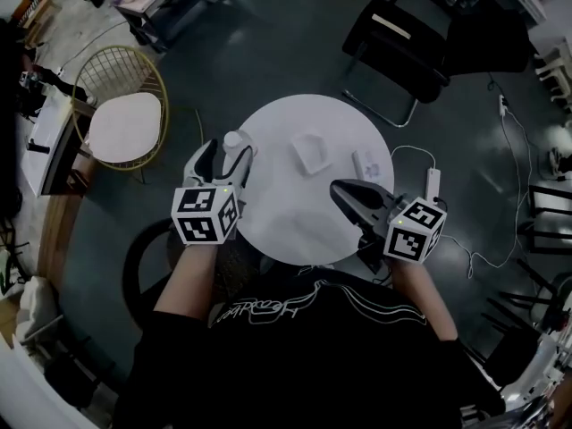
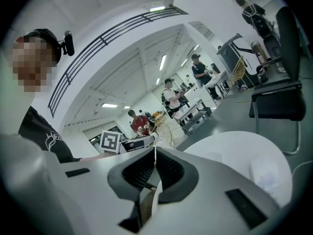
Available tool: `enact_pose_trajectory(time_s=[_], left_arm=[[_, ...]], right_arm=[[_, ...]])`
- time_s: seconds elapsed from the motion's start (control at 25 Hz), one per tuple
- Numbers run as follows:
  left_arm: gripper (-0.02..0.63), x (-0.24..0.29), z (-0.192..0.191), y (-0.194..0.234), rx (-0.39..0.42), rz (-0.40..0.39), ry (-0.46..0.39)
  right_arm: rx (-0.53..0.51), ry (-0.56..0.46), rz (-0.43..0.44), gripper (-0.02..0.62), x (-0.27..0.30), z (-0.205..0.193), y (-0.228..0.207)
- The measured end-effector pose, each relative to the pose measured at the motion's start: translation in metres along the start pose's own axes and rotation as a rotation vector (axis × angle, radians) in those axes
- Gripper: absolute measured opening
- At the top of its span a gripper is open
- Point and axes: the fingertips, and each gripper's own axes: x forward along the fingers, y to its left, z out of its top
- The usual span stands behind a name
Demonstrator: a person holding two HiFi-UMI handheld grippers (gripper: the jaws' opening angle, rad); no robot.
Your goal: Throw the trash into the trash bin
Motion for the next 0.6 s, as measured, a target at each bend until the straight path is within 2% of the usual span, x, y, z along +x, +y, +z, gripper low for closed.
enact_pose_trajectory(time_s=[0.12, 0.36, 0.44, 0.56, 0.6], left_arm=[[0.276, 0.010, -0.002, 0.004, 0.034, 0.013, -0.010], [0.273, 0.021, 0.002, 0.004, 0.045, 0.008, -0.022], [0.242, 0.022, 0.002, 0.005, 0.052, 0.007, -0.019], [0.155, 0.019, 0.002, 0.006, 0.059, 0.012, -0.029], [0.155, 0.019, 0.002, 0.006, 0.062, 0.011, -0.033]], right_arm=[[0.008, 0.001, -0.015, 0.035, -0.001, -0.001, -0.005], [0.011, 0.013, -0.035, 0.035, -0.005, -0.003, -0.016], [0.012, 0.021, -0.037, 0.035, -0.004, -0.006, -0.014], [0.017, 0.029, -0.047, 0.035, -0.005, -0.010, -0.012], [0.019, 0.030, -0.054, 0.035, -0.006, -0.011, -0.013]])
